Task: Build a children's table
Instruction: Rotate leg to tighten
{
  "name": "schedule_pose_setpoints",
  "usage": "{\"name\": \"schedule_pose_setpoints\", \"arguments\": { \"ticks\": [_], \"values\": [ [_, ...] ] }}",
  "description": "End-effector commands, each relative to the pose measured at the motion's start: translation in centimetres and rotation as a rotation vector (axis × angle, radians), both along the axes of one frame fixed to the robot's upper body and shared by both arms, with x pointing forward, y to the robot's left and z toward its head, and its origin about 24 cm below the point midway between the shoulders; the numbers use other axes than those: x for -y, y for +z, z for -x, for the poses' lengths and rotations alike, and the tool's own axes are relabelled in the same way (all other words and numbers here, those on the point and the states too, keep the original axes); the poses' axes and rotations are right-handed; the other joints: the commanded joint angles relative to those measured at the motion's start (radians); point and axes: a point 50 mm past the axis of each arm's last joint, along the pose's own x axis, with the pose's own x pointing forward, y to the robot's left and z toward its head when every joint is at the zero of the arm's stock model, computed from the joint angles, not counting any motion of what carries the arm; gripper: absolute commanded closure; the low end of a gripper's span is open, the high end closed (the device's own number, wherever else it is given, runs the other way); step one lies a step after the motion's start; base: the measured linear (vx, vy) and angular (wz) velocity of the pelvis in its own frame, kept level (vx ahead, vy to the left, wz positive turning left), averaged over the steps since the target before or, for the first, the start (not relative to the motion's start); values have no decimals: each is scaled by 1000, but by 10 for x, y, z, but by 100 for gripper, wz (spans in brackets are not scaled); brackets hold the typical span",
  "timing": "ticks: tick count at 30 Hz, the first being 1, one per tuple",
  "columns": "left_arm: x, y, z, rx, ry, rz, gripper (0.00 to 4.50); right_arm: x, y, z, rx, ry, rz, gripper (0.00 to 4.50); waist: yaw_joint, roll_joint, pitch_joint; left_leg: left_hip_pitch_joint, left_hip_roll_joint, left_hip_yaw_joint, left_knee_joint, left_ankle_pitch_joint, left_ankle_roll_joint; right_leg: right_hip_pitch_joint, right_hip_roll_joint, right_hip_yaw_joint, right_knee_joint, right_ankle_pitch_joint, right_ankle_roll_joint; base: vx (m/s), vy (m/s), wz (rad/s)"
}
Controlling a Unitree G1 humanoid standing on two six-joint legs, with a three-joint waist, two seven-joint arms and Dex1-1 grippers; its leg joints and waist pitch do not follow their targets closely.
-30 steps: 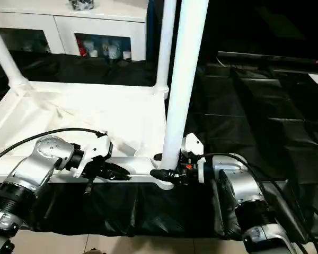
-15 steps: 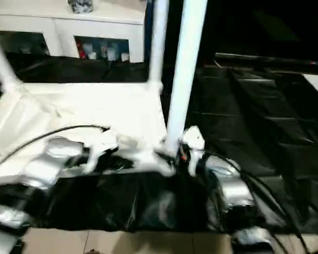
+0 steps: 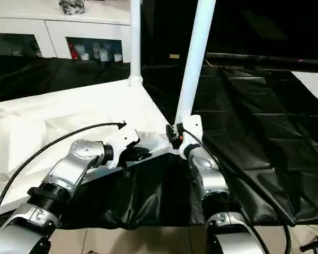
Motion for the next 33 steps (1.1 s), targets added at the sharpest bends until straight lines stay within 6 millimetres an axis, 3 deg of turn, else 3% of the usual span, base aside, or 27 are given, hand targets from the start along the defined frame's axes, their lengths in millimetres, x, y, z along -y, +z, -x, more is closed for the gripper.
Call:
{"name": "schedule_pose_setpoints", "arguments": {
  "ticks": [1,5,9,10,12,14,16,17,18,19,21,22,25,30,31,32,33],
  "values": [
    [30,-2,13,-8,-175,28,450,-38,-13,10,-70,178,13,158,-1,8,-33,6,19,-18,-85,-466,-8,14,-45,23,-93,-504,-110,0,0,0],
    [16,-4,11,6,-174,1,450,-17,-8,13,-24,233,43,126,0,8,-34,3,20,-13,-83,-449,-3,20,-41,26,-86,-440,-131,0,0,0],
    [7,-5,8,15,-167,-18,450,8,-3,23,12,311,74,93,17,4,-35,7,23,-3,-77,-392,24,22,-38,33,-79,-357,-149,0,0,0],
    [5,-5,7,18,-164,-23,450,18,0,28,26,334,82,87,25,-2,-40,10,24,0,-72,-367,36,24,-39,35,-75,-337,-156,0,0,0],
    [3,-6,7,21,-161,-27,450,29,4,33,42,356,79,87,32,-4,-45,2,25,2,-70,-302,43,31,-41,36,-65,-269,-173,0,0,0],
    [2,-6,6,26,-158,-29,450,44,11,41,66,397,83,87,42,-4,-49,5,26,7,-61,-230,69,36,-38,35,-53,-153,-201,64,-9,7],
    [1,-7,7,28,-159,-26,450,58,19,47,87,413,92,87,44,-7,-50,-6,24,7,-60,-178,83,46,-37,31,-43,-92,-214,26,3,2],
    [1,-7,7,29,-159,-26,450,59,19,48,88,414,93,87,46,-8,-50,-5,26,7,-59,-173,86,45,-38,31,-42,-87,-216,0,0,0],
    [1,-7,7,35,-159,-22,450,81,32,55,101,418,104,87,49,-10,-50,0,27,10,-55,-174,94,41,-37,32,-42,-81,-221,0,0,0],
    [1,-7,6,46,-157,-23,450,88,36,58,105,427,114,87,58,-14,-48,-2,28,10,-53,-178,111,47,-36,33,-41,-82,-217,0,0,0],
    [0,-7,5,64,-154,-23,450,97,41,64,97,448,127,87,55,-24,-46,-9,25,10,-54,-184,116,49,-38,32,-44,-119,-203,0,0,0],
    [0,-7,6,65,-156,-20,450,103,43,68,82,464,129,87,57,-20,-44,-5,26,9,-56,-207,114,45,-42,33,-51,-179,-188,0,0,0],
    [0,-3,4,87,-142,21,450,116,49,82,42,521,147,87,57,-31,-39,-2,27,8,-58,-270,93,38,-45,33,-68,-351,-139,0,0,0],
    [-3,9,7,116,-149,89,423,116,50,93,-13,594,148,84,53,-32,-41,-15,26,2,-60,-239,87,41,-48,30,-68,-377,-110,0,0,0],
    [-3,11,8,115,-148,101,423,114,50,94,-14,600,143,84,51,-32,-43,-17,25,1,-58,-222,87,43,-48,30,-64,-351,-119,0,0,0],
    [-4,16,8,107,-143,138,403,109,50,94,-14,613,132,83,52,-25,-46,-12,27,2,-57,-208,86,40,-46,30,-59,-315,-136,0,0,0],
    [-5,20,9,101,-139,159,403,105,49,94,-10,616,128,83,52,-24,-49,-10,28,3,-54,-193,89,40,-46,31,-55,-275,-151,0,0,0]
  ]
}}
